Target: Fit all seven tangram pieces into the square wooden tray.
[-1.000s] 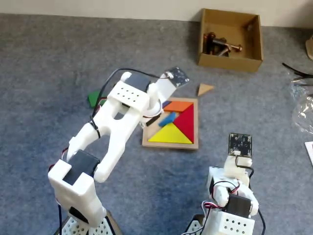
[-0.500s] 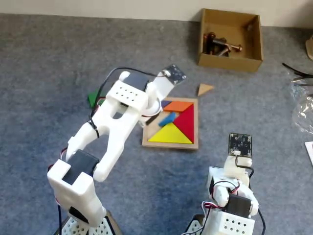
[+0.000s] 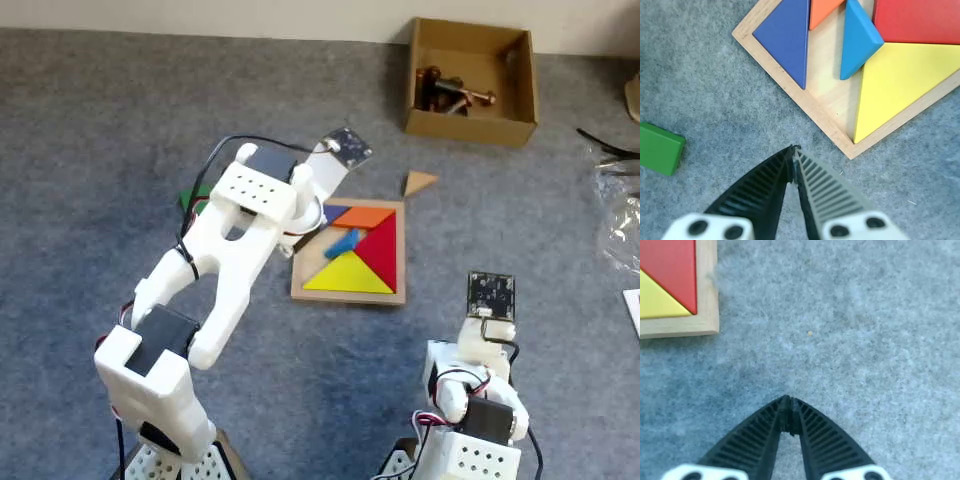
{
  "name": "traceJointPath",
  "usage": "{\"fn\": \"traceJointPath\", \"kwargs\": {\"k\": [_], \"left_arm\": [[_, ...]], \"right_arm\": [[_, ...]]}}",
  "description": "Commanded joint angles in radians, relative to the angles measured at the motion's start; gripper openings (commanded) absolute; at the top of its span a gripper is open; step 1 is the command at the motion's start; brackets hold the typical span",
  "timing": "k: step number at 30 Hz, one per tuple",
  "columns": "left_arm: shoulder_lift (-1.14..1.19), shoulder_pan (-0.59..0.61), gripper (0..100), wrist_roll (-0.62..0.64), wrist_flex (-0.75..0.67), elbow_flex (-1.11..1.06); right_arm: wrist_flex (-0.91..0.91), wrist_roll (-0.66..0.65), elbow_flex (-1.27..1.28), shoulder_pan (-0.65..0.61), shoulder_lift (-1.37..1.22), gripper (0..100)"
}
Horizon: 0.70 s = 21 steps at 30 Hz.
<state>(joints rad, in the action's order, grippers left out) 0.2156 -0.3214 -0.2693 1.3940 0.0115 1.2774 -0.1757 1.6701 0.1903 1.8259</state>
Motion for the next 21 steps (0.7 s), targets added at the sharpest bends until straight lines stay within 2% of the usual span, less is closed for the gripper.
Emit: {"fn": "traceJointPath", "kwargs": {"k": [1,21], "left_arm": [[-0.054,0.012,0,0.011,-0.012,0.013],[-0.053,0.010,0,0.011,-0.026,0.008]], "right_arm": [[-0.030,0.008,0.110,0.010,0.010,0.9],[-0.030,0.008,0.110,0.010,0.010,0.9]]}}
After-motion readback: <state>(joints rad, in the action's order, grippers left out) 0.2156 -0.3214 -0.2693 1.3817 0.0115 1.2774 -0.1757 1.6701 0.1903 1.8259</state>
